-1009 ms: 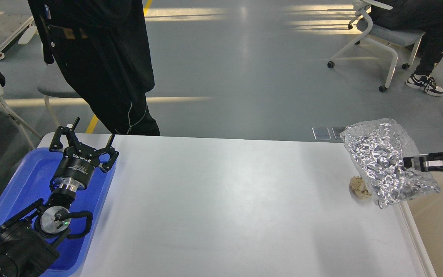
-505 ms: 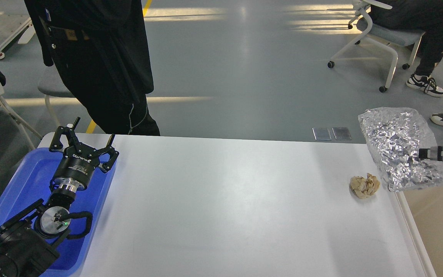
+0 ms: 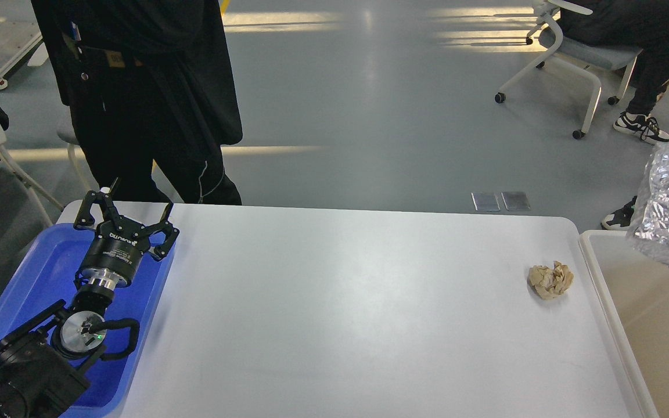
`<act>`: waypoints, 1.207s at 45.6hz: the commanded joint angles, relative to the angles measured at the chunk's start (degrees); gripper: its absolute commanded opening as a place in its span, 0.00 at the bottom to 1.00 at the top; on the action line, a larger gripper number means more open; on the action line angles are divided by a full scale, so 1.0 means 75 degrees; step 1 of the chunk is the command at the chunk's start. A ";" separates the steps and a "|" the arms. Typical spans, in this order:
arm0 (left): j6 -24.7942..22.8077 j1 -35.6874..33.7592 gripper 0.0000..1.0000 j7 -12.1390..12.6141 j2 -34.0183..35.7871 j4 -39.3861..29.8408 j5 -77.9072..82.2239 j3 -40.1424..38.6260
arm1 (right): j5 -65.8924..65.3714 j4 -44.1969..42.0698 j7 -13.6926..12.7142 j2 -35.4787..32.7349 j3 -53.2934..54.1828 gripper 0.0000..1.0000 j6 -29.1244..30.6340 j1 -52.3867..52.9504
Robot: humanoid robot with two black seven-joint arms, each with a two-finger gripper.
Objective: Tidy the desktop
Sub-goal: 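Lift the foil bag with the right gripper and carry it toward the white bin, then release the foil bag into the white bin with the right gripper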
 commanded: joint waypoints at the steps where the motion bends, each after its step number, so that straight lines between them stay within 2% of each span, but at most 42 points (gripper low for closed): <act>1: -0.0002 0.0001 1.00 0.0000 -0.0001 0.0000 0.0000 0.0000 | 0.2175 -0.0603 0.0022 0.0178 0.0000 0.00 -0.0804 -0.0876; 16: -0.0002 0.0001 1.00 0.0000 -0.0001 0.0000 0.0000 0.0000 | 0.4859 -0.2524 0.0045 0.1689 0.0129 0.00 -0.1156 -0.2142; 23: -0.0002 0.0001 1.00 0.0000 -0.0001 0.0000 0.0000 0.0000 | 0.5493 -0.3625 0.0033 0.2626 0.0223 0.00 -0.1156 -0.2798; 36: -0.0002 0.0001 1.00 0.0000 -0.0001 0.0000 0.0000 0.0000 | 0.5634 -0.6250 0.0022 0.4420 0.0914 0.00 -0.1015 -0.3760; 51: -0.0002 0.0001 1.00 0.0000 -0.0001 0.0000 0.0000 0.0000 | 0.5622 -0.9156 -0.0084 0.6481 0.0926 0.00 -0.0945 -0.3901; 55: -0.0002 0.0001 1.00 0.0000 -0.0001 0.0000 -0.0011 0.0000 | 0.5634 -0.9416 -0.0084 0.6775 0.0926 0.00 -0.0945 -0.3936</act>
